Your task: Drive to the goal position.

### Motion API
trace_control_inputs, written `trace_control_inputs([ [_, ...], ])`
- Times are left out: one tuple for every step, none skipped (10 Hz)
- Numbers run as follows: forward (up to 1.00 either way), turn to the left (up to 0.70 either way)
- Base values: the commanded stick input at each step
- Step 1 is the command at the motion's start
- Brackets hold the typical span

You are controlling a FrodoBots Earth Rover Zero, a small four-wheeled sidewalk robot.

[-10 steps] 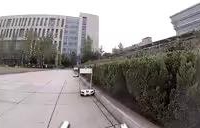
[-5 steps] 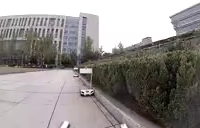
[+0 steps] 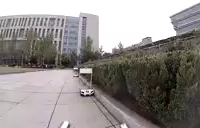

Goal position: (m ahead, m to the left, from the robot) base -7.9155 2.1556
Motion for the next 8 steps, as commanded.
trace_control_inputs([
  [0.0, 0.0],
  [0.0, 0.0],
  [0.01, 0.0],
  [0.03, 0.0],
  [0.04, 0.0],
  [0.04, 0.0],
  [0.0, 0.0],
  [0.0, 0.0],
])
